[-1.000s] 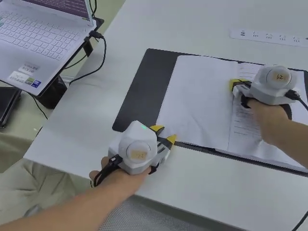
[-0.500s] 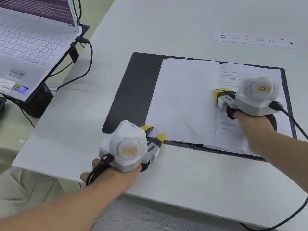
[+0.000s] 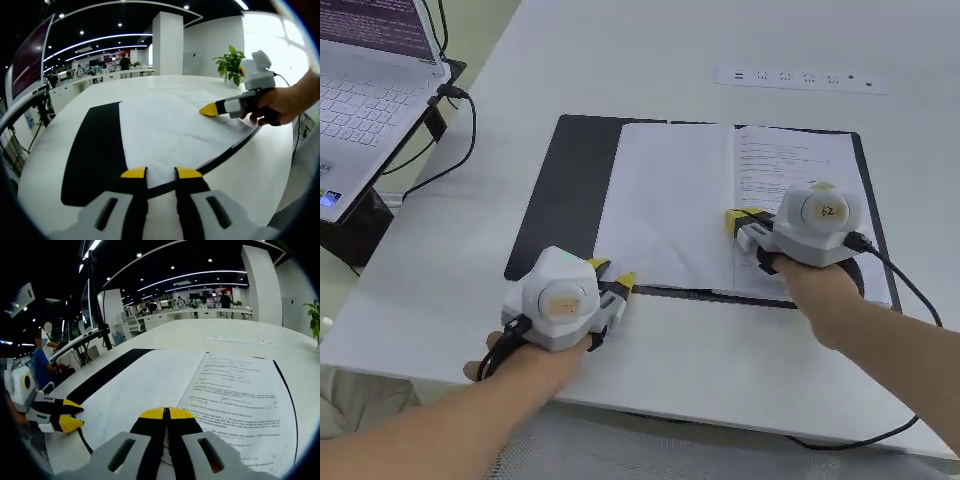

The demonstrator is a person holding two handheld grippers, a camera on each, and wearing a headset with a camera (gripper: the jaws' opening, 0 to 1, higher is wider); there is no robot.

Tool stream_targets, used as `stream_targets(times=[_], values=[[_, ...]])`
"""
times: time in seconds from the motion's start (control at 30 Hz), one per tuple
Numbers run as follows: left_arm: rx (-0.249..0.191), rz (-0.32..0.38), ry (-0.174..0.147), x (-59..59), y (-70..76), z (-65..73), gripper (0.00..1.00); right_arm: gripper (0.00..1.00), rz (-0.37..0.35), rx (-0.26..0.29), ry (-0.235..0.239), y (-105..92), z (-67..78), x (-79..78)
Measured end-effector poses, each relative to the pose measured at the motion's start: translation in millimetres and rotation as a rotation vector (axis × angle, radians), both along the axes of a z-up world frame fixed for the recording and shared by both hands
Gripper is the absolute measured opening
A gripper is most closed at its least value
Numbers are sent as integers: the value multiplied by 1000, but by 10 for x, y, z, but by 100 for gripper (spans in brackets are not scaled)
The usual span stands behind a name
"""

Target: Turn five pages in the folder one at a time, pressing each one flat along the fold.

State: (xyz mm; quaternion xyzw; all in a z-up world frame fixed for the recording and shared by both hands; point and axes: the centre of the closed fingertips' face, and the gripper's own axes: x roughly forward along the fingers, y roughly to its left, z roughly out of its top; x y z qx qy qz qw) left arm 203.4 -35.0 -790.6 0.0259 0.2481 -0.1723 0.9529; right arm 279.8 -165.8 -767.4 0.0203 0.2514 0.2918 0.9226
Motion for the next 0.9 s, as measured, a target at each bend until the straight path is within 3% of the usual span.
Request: stream_targets(times=[0.27, 0.53, 0.9], values=[[6, -4, -1, -5, -5, 11, 19, 0, 77, -37, 1, 65, -64, -346], [16, -13, -3, -9, -9, 17, 20, 0, 100, -49, 21, 21, -113, -643], [42, -32, 14, -4, -17, 20, 20, 0, 103, -20, 139, -20, -152, -935]])
